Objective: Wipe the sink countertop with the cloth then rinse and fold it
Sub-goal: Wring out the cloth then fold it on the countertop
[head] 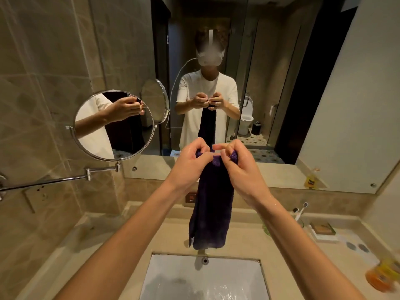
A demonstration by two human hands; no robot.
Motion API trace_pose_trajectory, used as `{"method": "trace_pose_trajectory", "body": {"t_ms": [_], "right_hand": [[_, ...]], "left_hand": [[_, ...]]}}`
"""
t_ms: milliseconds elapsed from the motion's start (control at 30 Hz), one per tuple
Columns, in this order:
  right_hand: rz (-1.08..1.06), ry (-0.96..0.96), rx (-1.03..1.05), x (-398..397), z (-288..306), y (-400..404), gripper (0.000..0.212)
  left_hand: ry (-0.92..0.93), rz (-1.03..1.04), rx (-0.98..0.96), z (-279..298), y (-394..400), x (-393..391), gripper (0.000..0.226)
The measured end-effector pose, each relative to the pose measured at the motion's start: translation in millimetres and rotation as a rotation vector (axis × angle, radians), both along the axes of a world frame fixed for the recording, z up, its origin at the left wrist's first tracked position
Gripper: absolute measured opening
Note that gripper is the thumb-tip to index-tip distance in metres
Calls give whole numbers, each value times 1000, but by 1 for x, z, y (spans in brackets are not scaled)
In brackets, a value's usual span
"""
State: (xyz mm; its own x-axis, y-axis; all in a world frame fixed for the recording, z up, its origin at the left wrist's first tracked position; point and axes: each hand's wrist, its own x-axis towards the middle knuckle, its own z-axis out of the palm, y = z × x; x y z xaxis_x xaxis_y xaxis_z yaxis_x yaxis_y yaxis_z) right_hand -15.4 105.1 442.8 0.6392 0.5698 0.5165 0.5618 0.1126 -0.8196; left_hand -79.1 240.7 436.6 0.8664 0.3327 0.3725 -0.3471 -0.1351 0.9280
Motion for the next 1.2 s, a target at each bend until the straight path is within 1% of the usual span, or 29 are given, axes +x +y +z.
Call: {"method": "trace_pose_trajectory", "body": {"t_ms": [67, 167, 200, 233, 267, 300, 367, 400, 467, 533, 600, 633, 667, 700, 733, 767, 800, 833, 867, 900, 967, 1033, 1100, 1200], "right_hand": [[29, 73, 38, -5, -3, 8, 26], [70, 189, 109, -13, -6, 18, 7], [81, 219, 131, -15, -7, 20, 8], [96, 238, 140, -15, -8, 22, 16], [121, 248, 130, -14, -10, 23, 24], [142, 246, 104, -13, -12, 24, 34], [166, 214, 35, -10, -18, 21, 57], [180, 211, 23, -9, -21, 19, 65], [212, 265, 50, -8, -26, 17, 67], [225, 331, 38, -10, -30, 18, 60], [197, 405, -6, -12, -34, 20, 50], [168, 437, -18, -11, -35, 21, 45], [145, 456, -14, -11, -35, 22, 38], [137, 459, -1, -10, -36, 22, 29], [140, 436, 9, -10, -34, 21, 21], [136, 394, 9, -10, -31, 22, 16], [129, 357, 8, -13, -28, 24, 18], [124, 338, 12, -15, -26, 26, 25], [138, 348, 23, -17, -22, 29, 33], [160, 375, 36, -19, -19, 32, 39], [181, 431, 40, -21, -15, 36, 45], [152, 477, 41, -20, -13, 37, 48], [111, 533, 67, -18, -14, 37, 48], [87, 557, 86, -16, -9, 37, 38]], "left_hand": [[-3, 22, -102, 3, -9, 3, 30], [-18, -74, -325, 7, -21, 4, 26], [-24, -143, -418, 8, -23, 4, 20], [-20, -222, -497, 9, -23, 4, 15], [-12, -283, -551, 9, -20, 2, 21], [-2, -302, -573, 9, -16, 2, 34], [34, -314, -558, 9, -8, 1, 56], [62, -344, -524, 9, -4, -1, 64], [116, -400, -466, 8, 4, -6, 73], [107, -363, -415, 3, 13, -12, 69], [26, -197, -329, -7, 24, -16, 53], [-19, -98, -301, -13, 30, -17, 52], [-50, -45, -302, -20, 36, -20, 61], [-53, -61, -315, -28, 40, -23, 77], [-19, -134, -325, -36, 40, -26, 90], [38, -230, -310, -44, 36, -28, 94], [108, -311, -276, -53, 29, -29, 90], [179, -355, -233, -62, 19, -29, 84], [241, -358, -203, -69, 8, -29, 75], [274, -333, -188, -76, -2, -27, 64], [294, -237, -205, -86, -17, -22, 45], [290, -160, -190, -90, -25, -19, 31], [286, -142, -143, -95, -28, -17, 19], [370, -130, -127, -118, -30, -17, 17]]}}
